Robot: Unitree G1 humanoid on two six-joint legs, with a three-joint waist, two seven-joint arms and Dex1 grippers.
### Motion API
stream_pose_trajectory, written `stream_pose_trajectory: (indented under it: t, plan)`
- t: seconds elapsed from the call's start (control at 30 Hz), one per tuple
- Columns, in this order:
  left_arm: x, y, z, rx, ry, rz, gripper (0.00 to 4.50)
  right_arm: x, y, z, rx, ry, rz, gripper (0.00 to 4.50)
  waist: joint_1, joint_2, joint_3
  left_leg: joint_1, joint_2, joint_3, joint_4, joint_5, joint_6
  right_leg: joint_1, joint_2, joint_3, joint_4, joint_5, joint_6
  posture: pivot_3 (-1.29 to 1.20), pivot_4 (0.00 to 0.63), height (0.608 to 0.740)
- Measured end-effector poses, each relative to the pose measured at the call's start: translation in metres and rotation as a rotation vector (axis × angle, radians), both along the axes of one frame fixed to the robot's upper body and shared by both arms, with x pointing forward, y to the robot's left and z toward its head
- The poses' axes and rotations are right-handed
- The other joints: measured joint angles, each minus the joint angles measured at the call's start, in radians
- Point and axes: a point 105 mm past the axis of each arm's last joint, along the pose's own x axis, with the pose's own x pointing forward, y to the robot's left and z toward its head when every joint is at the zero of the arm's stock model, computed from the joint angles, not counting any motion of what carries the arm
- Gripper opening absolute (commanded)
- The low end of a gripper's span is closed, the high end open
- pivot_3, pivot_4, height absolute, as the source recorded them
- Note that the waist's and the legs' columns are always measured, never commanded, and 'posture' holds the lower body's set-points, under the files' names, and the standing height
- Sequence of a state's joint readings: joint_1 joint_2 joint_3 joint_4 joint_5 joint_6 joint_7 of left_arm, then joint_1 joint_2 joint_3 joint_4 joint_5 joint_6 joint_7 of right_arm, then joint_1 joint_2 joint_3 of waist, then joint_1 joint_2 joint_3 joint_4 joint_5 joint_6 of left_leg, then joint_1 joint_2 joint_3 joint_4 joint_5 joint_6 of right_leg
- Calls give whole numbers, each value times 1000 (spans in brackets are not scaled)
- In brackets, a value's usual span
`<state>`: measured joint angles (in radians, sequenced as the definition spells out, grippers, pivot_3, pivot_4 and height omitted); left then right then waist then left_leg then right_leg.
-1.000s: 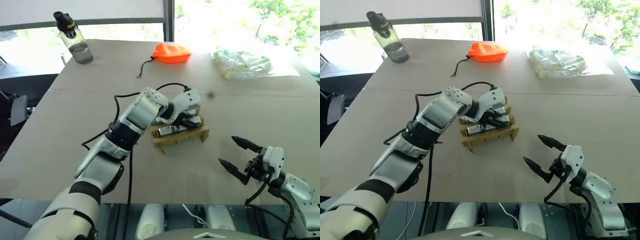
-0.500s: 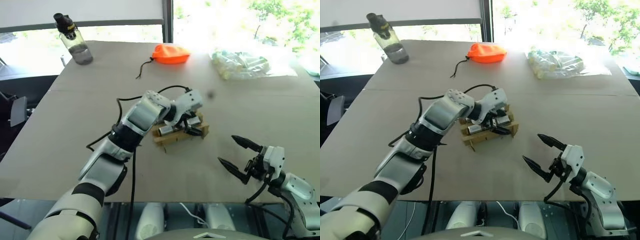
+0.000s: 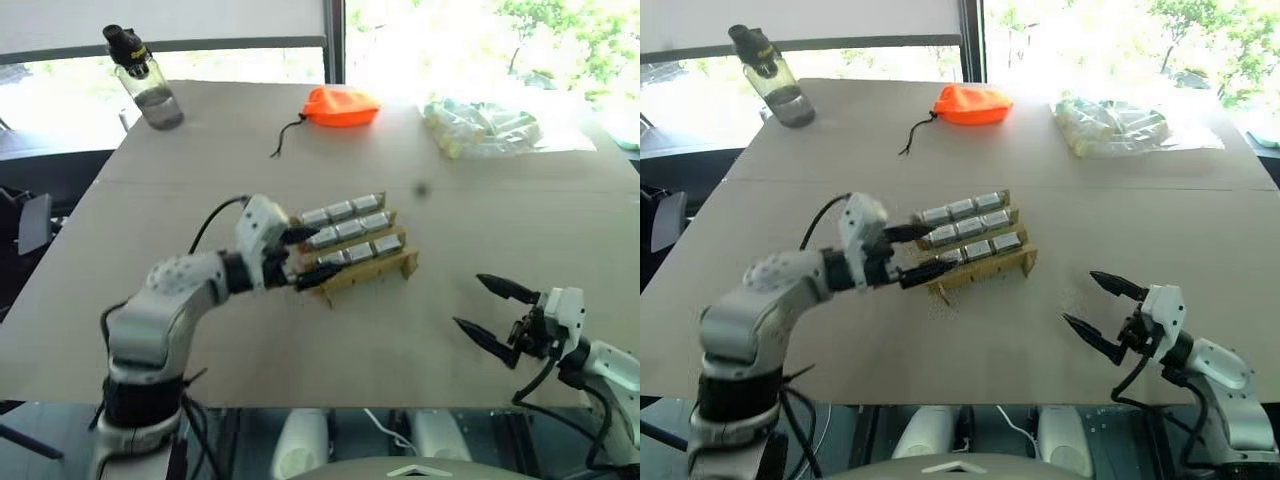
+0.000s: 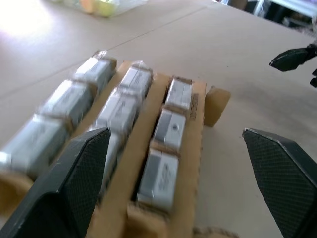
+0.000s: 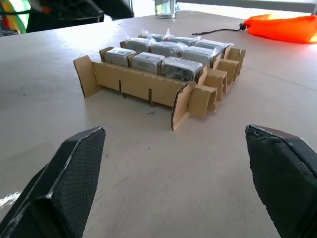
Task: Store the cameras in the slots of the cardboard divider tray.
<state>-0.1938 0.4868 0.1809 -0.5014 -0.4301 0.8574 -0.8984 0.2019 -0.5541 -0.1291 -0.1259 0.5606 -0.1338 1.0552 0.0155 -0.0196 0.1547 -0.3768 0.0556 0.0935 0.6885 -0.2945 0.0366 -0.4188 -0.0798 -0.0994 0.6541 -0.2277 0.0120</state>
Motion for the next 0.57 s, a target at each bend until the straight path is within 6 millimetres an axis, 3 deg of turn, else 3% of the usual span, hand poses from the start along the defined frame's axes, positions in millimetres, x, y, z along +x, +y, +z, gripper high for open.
stream_pose_trajectory:
  t: [0.13, 0.27, 0.57]
  plan:
    - [-21, 19, -22, -81, 30, 109, 4441, 1, -5, -4, 3, 16, 27, 4500, 1, 0, 0, 2, 0, 0, 0, -1, 1, 3, 0, -1, -1, 0, 0, 0, 150, 726]
    - [-42, 36, -54, 12, -2, 170, 4441, 2, -18, -9, -18, 37, 17, 4500, 1, 0, 0, 2, 0, 0, 0, -2, 4, 3, 0, -1, -2, 0, -1, 0, 150, 726]
    - [-53, 45, -75, 69, -89, 216, 4441, 0, -32, -21, -69, 75, 40, 4500, 1, 1, -1, 0, 0, -2, 0, -4, 6, 3, 0, -3, -4, 0, -1, 0, 150, 726]
